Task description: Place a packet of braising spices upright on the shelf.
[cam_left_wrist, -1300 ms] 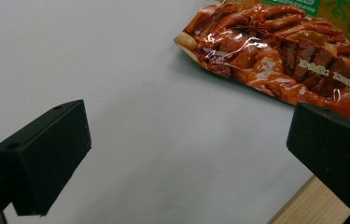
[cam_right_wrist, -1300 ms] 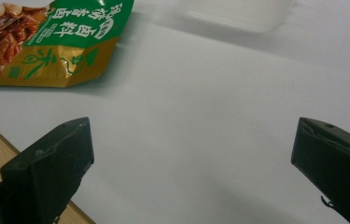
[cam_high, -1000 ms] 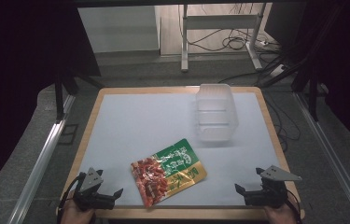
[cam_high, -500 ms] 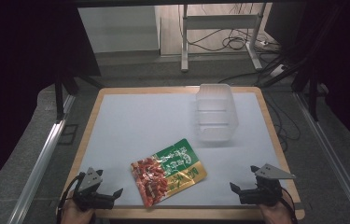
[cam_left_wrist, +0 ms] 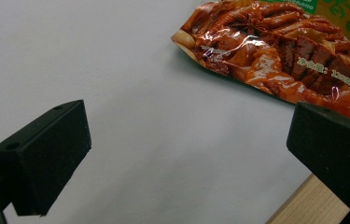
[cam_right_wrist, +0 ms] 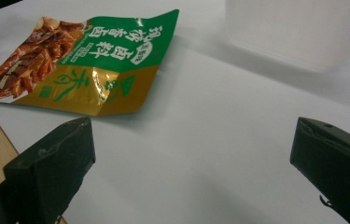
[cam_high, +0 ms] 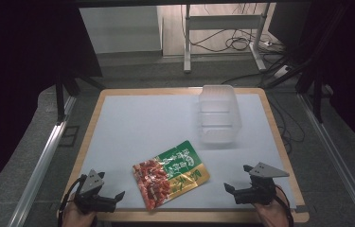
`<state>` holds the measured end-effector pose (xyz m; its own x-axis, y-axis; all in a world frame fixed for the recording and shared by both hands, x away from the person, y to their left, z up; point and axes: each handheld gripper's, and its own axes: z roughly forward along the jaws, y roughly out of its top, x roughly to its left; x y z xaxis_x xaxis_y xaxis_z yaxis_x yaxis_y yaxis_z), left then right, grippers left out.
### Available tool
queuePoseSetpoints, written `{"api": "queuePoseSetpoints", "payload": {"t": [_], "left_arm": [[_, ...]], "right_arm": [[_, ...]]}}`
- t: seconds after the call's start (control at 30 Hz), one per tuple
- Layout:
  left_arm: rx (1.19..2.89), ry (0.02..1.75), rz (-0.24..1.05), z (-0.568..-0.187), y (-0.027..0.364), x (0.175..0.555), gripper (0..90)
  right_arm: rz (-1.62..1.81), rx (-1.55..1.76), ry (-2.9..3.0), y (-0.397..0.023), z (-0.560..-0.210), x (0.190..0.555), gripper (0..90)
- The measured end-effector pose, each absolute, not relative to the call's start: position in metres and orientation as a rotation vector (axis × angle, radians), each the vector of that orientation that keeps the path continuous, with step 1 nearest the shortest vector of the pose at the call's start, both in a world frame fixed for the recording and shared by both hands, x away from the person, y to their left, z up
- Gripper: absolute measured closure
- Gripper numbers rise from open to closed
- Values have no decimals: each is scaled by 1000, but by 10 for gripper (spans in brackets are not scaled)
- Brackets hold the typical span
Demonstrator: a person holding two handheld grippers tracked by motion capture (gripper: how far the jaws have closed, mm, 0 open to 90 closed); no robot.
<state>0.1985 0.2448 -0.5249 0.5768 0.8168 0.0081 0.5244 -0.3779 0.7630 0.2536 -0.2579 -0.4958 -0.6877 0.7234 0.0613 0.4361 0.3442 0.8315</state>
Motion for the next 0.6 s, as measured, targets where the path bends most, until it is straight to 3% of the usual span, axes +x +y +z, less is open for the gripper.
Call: {"api": "queuePoseSetpoints", "payload": {"t": [0.6], "left_arm": [[2079,1056,505,-525,244,199,0]], "right_arm": [[1301,967,2360,-234,-501,272,6]]}}
